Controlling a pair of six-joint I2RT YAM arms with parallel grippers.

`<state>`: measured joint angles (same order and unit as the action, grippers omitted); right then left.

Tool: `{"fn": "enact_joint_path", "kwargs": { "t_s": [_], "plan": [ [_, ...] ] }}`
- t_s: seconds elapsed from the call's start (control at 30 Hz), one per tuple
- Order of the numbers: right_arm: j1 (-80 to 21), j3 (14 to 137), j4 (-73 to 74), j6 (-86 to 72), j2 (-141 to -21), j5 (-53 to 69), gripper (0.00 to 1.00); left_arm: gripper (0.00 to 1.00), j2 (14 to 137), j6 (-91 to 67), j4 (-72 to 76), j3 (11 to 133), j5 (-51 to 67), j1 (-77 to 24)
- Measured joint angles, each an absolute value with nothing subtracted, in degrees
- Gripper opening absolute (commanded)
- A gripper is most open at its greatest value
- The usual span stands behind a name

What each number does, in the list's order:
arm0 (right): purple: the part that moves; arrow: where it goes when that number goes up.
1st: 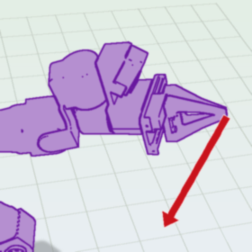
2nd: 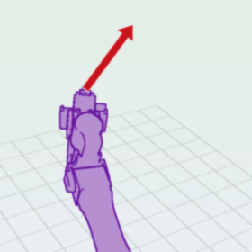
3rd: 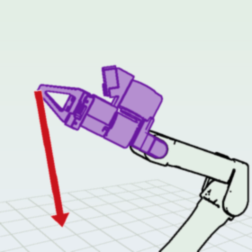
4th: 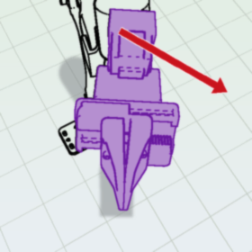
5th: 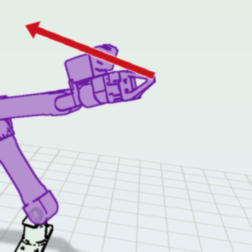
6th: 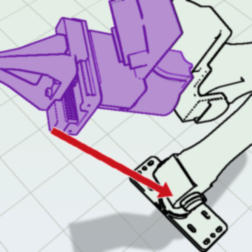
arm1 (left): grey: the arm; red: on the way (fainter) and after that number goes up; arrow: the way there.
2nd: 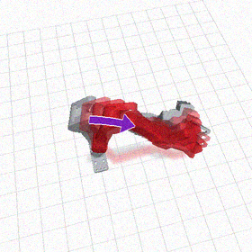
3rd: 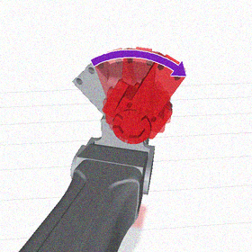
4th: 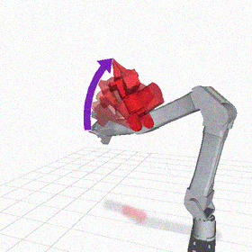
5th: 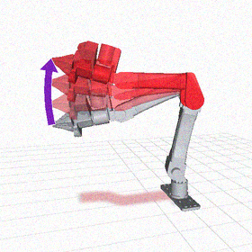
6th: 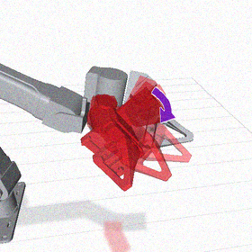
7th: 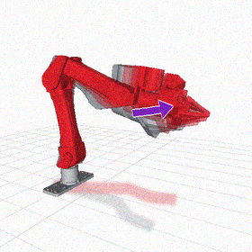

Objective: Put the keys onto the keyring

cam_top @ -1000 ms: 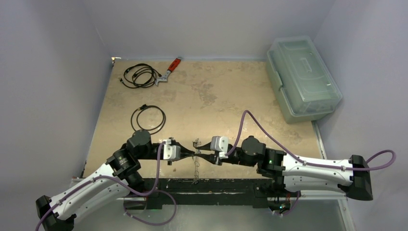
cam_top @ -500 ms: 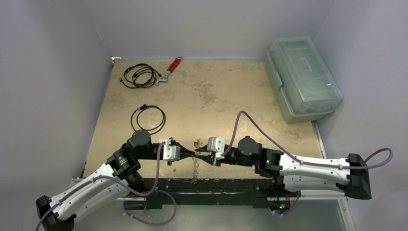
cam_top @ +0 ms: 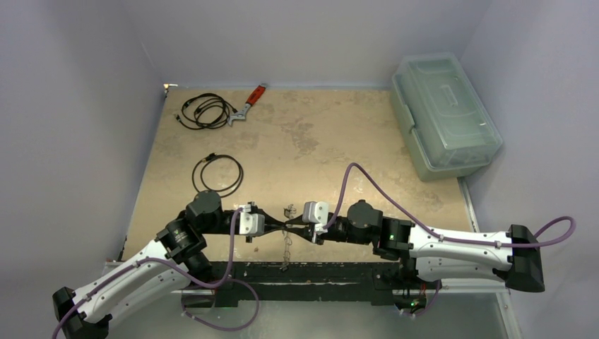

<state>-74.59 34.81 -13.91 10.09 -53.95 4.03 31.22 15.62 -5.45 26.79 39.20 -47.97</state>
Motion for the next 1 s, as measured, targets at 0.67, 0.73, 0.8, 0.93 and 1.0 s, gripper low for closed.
{"fn": "enact_joint_path", "kwargs": {
  "t_s": [0.67,0.73,0.8,0.93,1.0],
  "plan": [
    [-74.6,34.8,-14.0,9.2,-53.5,2.7,0.19,0.00,30.3,15.6,-5.4,26.8,39.5,-48.0],
    [-74.6,34.8,-14.0,9.1,-53.5,2.7,0.17,0.00,30.2,15.6,-5.4,26.8,39.6,-48.0],
    [-74.6,34.8,-14.0,9.1,-53.5,2.7,0.12,0.00,30.2,15.6,-5.4,26.8,39.6,-48.0],
    [-74.6,34.8,-14.0,8.9,-53.5,3.1,0.00,0.00,30.3,15.6,-5.3,26.8,39.6,-48.0],
    [-74.6,34.8,-14.0,9.0,-53.6,3.3,0.00,0.00,30.2,15.6,-5.4,26.8,39.6,-47.9]
  ]
}}
